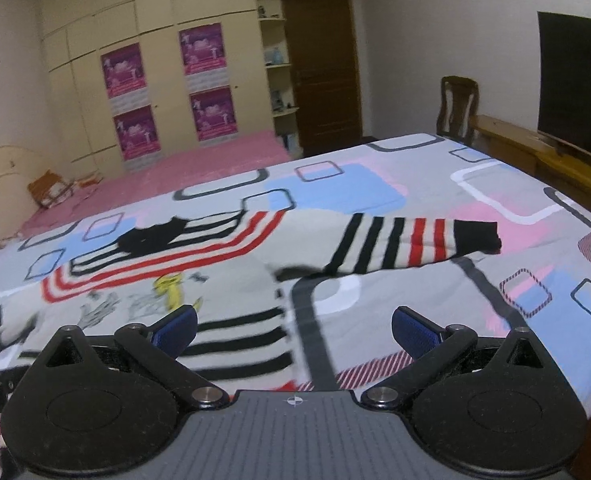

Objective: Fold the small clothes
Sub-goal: 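Reach the right tool to the black sleeve cuff and grasp it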

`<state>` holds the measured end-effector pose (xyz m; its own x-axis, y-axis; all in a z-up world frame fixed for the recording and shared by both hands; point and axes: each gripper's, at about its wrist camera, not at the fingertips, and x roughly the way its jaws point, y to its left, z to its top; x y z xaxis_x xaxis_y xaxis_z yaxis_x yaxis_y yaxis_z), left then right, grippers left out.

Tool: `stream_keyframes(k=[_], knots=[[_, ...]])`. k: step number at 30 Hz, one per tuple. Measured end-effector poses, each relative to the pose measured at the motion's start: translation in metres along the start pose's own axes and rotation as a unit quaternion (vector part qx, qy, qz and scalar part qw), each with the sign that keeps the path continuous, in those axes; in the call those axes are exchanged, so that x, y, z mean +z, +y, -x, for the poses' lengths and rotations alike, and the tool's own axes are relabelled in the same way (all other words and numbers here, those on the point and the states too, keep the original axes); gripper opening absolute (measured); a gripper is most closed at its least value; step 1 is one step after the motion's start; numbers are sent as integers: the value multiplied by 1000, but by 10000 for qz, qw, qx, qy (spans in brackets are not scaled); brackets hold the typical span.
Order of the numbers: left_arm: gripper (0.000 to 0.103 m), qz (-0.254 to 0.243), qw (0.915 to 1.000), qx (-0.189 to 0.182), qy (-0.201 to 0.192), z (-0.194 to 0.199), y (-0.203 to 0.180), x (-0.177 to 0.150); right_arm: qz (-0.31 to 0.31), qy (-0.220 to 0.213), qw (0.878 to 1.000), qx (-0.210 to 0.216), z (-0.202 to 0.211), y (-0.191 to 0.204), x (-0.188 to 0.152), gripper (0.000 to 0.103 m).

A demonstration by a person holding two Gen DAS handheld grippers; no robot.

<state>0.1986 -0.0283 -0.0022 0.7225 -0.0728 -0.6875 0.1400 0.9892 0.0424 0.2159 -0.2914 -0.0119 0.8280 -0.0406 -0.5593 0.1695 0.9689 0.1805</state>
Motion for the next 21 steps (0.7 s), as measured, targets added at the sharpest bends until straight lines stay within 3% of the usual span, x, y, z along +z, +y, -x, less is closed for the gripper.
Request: stream_keyframes(k=[4,8,9,11,14,17,21], knots=[[103,-13,9999,79,72,-28,-24,16,-265,-7,9996,21,-39,-37,17,103],[103,320,9991,-132,246,-64,-44,40,-616,-34,9979,-174,-83,-86,37,102],[103,341,9987,-120,357,-75,-50,45,-680,-42,9973,-261,-93,-98,41,91],[101,451,9971,-249,563,-95,-59,53,-901,37,9954,-330,-116,-126,51,58],[100,497,9964,-297,624,-112,-73,60,-1346,165,9898,-433,-147,-166,57,58],[103,667,9957,-285,570,-123,-78,63,-1718,254,9833,-552,-171,-199,55,47],[103,840,9923,-278,862,-142,-77,67,-2553,475,9638,-611,-194,-239,44,46]])
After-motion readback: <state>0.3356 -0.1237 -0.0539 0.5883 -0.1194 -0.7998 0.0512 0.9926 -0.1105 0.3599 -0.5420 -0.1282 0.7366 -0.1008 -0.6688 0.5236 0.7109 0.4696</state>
